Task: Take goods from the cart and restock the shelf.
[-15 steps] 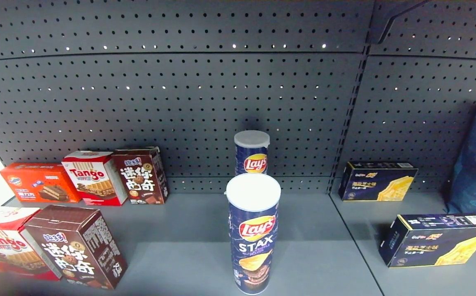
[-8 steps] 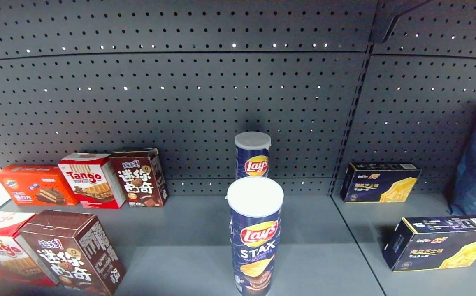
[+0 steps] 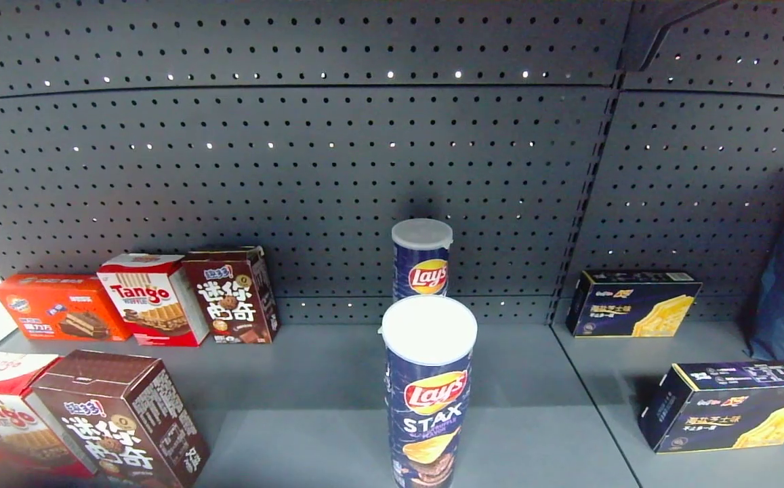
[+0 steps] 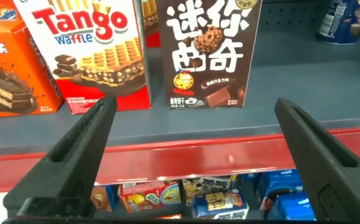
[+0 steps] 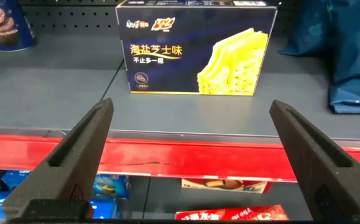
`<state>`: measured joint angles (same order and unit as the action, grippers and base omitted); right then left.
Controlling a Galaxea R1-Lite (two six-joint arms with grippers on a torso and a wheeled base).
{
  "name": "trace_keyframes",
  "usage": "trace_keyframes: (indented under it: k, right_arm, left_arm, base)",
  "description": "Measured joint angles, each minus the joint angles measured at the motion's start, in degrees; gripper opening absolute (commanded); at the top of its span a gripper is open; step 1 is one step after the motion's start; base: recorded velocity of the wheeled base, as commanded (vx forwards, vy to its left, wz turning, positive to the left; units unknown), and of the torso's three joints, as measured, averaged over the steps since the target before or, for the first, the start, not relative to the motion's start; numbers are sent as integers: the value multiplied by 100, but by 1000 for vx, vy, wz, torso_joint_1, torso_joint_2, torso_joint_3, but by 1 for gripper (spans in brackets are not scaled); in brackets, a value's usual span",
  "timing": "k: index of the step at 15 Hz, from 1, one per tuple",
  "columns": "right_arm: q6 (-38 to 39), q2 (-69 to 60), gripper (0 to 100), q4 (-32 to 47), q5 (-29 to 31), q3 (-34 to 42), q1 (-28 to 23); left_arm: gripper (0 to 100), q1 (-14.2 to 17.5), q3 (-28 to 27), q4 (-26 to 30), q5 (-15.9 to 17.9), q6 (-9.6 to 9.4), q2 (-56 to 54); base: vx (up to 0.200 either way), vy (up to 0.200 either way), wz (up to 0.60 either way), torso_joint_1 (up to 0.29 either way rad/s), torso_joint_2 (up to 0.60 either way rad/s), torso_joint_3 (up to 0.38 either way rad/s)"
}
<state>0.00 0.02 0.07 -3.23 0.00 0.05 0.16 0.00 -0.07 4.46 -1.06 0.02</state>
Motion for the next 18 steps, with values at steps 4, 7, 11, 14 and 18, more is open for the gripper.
trace_keyframes:
  k: [4, 7, 11, 14, 18]
  right_arm:
    - [0, 0, 100, 2, 0, 0, 5]
    - [0, 0, 100, -2, 1, 0, 0]
    - [0, 0, 100, 0, 0, 0, 5]
    - [0, 0, 100, 0, 1, 0, 0]
    - [0, 0, 100, 0, 0, 0, 5]
  left_arm:
    - [100, 0, 0, 2, -6, 5, 0]
    - [100, 2, 0, -2, 0, 2, 0]
    - [100, -2, 0, 0, 13, -2, 0]
    - [100, -2, 0, 0, 18, -6, 0]
    - [100, -2, 0, 0, 16, 0, 0]
  base:
    - [-100, 0, 0, 1, 2, 2]
    - [0, 0, 0, 0, 0, 0]
    - [0, 50, 0, 5, 2, 1]
    - [0, 0, 0, 0, 0, 0]
    - [0, 0, 0, 0, 0, 0]
